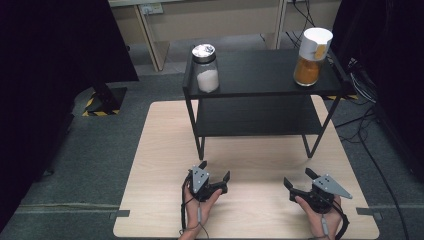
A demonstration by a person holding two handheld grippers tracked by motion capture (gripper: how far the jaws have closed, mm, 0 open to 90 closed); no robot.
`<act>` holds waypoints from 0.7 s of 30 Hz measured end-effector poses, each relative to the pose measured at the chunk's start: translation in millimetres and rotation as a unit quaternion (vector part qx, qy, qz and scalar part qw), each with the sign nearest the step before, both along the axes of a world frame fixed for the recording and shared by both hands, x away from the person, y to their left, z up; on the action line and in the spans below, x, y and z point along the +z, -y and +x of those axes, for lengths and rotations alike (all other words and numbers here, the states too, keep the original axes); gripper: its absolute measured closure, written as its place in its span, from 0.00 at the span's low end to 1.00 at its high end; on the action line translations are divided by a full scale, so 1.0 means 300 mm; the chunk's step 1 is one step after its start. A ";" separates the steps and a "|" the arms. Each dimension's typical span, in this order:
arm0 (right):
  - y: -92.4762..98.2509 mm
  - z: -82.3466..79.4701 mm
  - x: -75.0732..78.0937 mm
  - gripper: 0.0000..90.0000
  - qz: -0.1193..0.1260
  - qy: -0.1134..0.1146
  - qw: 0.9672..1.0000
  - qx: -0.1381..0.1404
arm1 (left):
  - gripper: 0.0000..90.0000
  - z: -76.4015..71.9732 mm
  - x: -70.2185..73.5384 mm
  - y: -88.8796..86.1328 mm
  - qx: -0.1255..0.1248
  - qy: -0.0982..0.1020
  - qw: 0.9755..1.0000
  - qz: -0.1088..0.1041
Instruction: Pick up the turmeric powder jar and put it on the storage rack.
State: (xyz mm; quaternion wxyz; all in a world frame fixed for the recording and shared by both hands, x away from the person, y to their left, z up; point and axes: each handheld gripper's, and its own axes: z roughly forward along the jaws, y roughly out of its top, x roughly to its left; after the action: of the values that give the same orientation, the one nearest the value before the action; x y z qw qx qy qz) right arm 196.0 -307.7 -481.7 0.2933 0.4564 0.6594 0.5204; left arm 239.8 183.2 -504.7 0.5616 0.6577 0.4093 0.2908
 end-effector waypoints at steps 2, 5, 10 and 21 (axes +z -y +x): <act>-0.001 0.001 -0.005 0.11 -0.001 -0.003 1.000 0.000 | 0.07 0.000 0.000 0.000 0.000 0.000 1.000 0.000; -0.004 0.001 -0.007 0.11 -0.004 -0.004 1.000 0.001 | 0.07 0.001 0.000 0.000 -0.001 0.000 1.000 0.000; -0.007 0.002 -0.006 0.11 -0.007 -0.003 1.000 0.002 | 0.07 0.001 0.000 0.000 -0.001 0.000 1.000 0.000; -0.003 0.003 -0.007 0.11 -0.004 -0.004 1.000 0.004 | 0.07 0.001 0.001 0.002 -0.002 0.000 1.000 0.002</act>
State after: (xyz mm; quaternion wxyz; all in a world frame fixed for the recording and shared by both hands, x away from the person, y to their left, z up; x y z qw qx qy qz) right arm 196.9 -306.8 -483.7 0.2907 0.4549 0.6646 0.5166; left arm 240.1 182.5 -504.4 0.5610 0.6595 0.4075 0.2903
